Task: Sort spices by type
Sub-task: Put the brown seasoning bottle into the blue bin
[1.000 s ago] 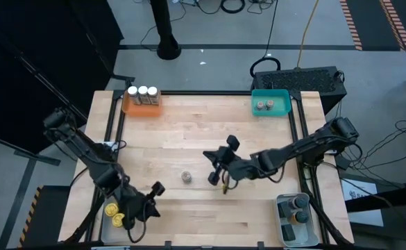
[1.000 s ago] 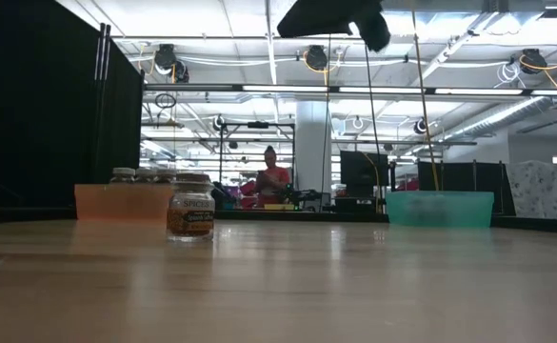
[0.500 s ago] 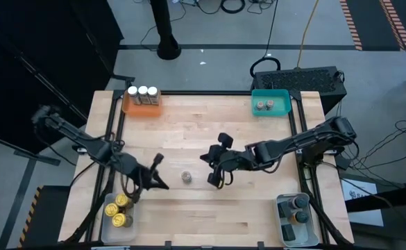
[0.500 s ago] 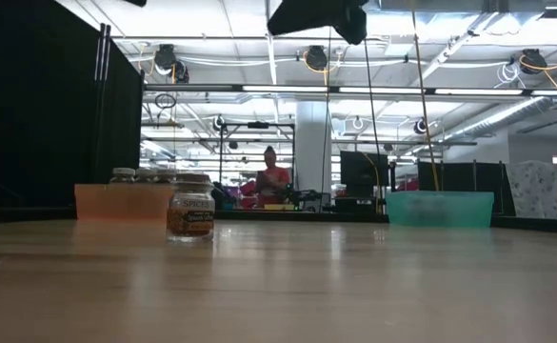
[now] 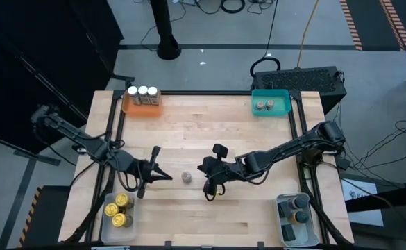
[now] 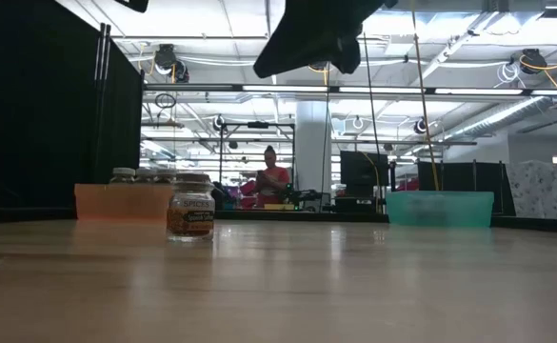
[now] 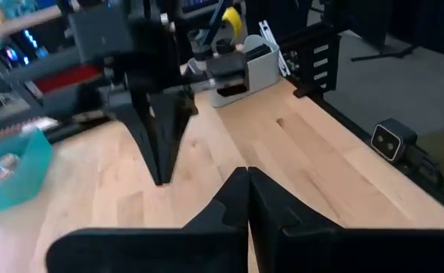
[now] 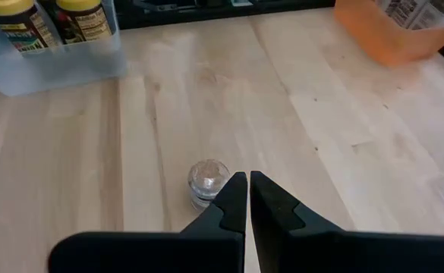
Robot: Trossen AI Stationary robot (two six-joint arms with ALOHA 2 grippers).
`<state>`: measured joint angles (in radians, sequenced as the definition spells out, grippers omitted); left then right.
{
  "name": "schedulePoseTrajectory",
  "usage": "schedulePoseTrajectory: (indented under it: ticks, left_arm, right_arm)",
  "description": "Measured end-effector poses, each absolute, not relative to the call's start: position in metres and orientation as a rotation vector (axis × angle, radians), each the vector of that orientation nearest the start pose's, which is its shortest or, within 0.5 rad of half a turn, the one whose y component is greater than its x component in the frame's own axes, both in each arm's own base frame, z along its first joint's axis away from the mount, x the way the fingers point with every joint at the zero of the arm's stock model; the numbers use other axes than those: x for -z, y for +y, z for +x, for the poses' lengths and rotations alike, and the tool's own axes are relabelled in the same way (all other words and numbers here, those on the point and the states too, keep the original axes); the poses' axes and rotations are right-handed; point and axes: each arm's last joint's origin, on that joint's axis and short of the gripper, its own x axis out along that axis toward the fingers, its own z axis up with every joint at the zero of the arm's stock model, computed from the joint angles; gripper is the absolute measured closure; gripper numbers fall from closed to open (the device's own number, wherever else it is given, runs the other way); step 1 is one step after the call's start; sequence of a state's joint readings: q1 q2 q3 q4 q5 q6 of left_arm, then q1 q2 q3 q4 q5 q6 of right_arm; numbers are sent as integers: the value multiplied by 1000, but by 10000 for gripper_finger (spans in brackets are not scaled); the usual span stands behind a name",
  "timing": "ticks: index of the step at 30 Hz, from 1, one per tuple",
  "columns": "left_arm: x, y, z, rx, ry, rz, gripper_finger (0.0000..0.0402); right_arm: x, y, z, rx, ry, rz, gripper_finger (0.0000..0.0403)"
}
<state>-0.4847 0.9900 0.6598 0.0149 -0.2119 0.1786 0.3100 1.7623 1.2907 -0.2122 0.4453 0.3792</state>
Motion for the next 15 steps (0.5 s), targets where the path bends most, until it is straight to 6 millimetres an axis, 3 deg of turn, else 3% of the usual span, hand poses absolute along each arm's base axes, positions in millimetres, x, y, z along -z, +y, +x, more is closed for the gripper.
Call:
schedulePoseTrajectory:
  ticks: [7,15]
  left_arm:
    - [-279,-89,183,305,254,393,397]
    - [-285,-75,162,203,295,431,391]
  right_arm:
    - [-245,100,378,272,579,130,393]
    - [-246,102,378,261,572,161,285]
